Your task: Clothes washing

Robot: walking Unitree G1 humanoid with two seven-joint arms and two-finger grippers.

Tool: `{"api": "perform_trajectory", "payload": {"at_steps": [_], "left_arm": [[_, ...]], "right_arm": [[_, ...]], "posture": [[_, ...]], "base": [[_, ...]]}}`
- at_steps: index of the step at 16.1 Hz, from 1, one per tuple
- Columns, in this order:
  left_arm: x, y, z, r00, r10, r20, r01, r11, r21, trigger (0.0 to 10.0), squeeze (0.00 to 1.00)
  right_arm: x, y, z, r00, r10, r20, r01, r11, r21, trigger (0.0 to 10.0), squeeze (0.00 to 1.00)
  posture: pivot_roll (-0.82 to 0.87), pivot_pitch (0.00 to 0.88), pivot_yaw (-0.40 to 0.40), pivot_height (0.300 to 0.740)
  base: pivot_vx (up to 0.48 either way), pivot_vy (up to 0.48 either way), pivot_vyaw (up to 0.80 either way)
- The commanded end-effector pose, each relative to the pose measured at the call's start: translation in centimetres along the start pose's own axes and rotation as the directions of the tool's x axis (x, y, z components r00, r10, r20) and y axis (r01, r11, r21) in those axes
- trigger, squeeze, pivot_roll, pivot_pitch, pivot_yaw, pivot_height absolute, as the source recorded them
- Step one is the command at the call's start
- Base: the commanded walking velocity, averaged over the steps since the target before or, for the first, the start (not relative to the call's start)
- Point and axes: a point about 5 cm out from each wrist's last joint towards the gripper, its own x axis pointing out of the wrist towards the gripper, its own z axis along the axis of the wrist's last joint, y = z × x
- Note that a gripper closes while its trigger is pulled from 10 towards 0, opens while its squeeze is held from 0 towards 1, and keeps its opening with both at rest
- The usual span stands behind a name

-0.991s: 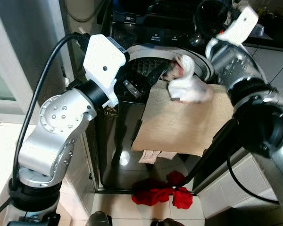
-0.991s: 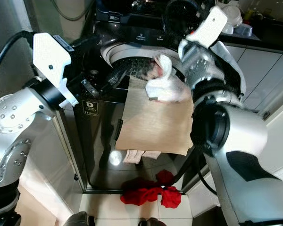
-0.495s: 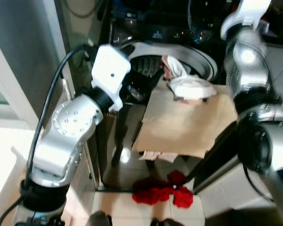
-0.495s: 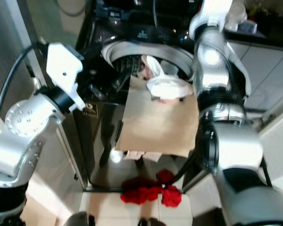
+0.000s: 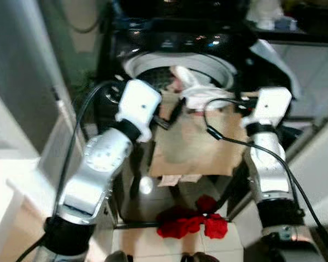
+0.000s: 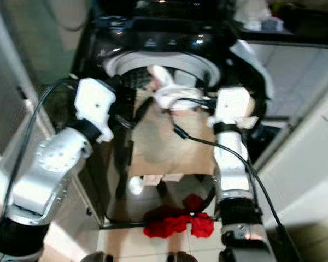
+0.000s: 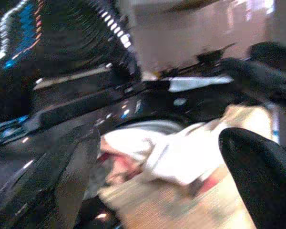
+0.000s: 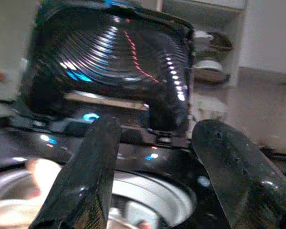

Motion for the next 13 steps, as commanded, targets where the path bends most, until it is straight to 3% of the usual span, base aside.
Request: {"api": "perform_trajectory", "payload": {"at_steps": [1, 3, 4, 6, 8, 13], "left_arm": [[0.3, 0.3, 0.0, 1.0, 0.01, 0.0, -0.01, 1.0, 0.018, 10.0, 0.0], [0.3, 0.4, 0.1, 1.0, 0.017, 0.007, -0.017, 1.0, 0.021, 10.0, 0.0], [0.2, 0.3, 0.1, 1.0, 0.022, 0.009, -0.022, 0.999, 0.023, 10.0, 0.0], [0.0, 0.4, -0.1, 0.999, 0.036, 0.003, -0.036, 0.999, 0.025, 10.0, 0.0], [-0.4, 0.6, -0.3, 0.999, 0.052, -0.007, -0.052, 0.998, 0.029, 10.0, 0.0], [-0.2, 0.5, 0.0, 0.999, 0.053, 0.002, -0.053, 0.998, 0.032, 10.0, 0.0]], "right_arm": [[-0.1, 0.6, -0.9, 0.997, 0.024, -0.079, -0.018, 0.997, 0.074, 10.0, 0.0], [0.7, 1.5, -1.7, 0.991, 0.06, -0.123, -0.045, 0.992, 0.116, 10.0, 0.0], [1.6, 2.3, -2.8, 0.972, 0.078, -0.221, -0.02, 0.967, 0.254, 10.0, 0.0], [1.8, 3.1, -3.1, 0.951, 0.141, -0.275, -0.03, 0.927, 0.373, 10.0, 0.0], [1.7, 4.0, -3.9, 0.926, 0.196, -0.321, -0.055, 0.915, 0.399, 10.0, 0.0], [4.8, 5.4, -4.6, 0.883, 0.256, -0.395, -0.107, 0.927, 0.36, 10.0, 0.0]], "posture": [[0.01, 0.0, -0.023, 0.74], [0.02, 0.0, -0.029, 0.74], [0.04, 0.0, -0.044, 0.74], [0.05, 0.0, -0.052, 0.74], [0.08, 0.0, -0.069, 0.74], [0.09, 0.0, -0.07, 0.74]], "base": [[0.0, 0.0, 0.0], [0.0, 0.0, 0.0], [0.0, 0.0, 0.0], [0.0, 0.0, 0.0], [0.0, 0.0, 0.0], [0.0, 0.0, 0.0]]}}
